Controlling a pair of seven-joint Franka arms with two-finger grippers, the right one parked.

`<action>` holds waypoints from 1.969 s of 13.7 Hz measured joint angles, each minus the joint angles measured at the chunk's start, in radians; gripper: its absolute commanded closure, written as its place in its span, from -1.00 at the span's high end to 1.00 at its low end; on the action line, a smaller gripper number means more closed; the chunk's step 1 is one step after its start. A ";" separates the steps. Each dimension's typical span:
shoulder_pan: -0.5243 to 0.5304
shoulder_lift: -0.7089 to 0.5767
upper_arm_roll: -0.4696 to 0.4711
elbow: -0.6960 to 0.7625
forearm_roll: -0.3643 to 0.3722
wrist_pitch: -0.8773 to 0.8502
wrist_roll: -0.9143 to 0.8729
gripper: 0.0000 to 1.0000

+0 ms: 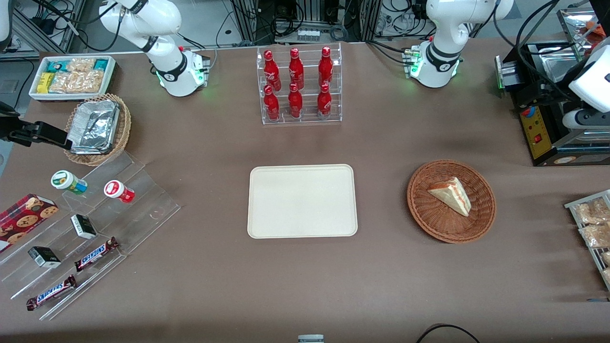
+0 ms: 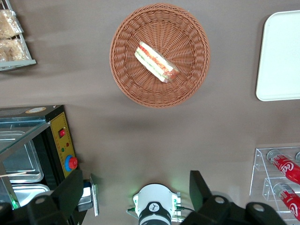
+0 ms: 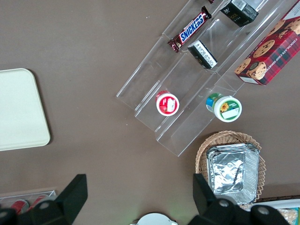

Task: Place sandwich from basket to tray
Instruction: 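Move the left gripper over the wicker basket above the wrapped sandwich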

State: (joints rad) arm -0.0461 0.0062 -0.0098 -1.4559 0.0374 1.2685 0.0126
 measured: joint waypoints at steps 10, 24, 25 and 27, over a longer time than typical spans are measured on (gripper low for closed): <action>-0.004 0.062 -0.004 -0.158 0.067 0.089 -0.117 1.00; -0.023 -0.060 -0.012 -0.910 -0.002 1.111 -0.818 0.99; -0.024 -0.055 -0.012 -0.948 -0.004 1.172 -0.832 0.99; -0.024 -0.038 -0.012 -0.993 -0.005 1.241 -0.859 0.99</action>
State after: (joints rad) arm -0.0698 -0.0316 -0.0215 -2.4488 0.0329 2.5094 -0.8466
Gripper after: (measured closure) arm 0.000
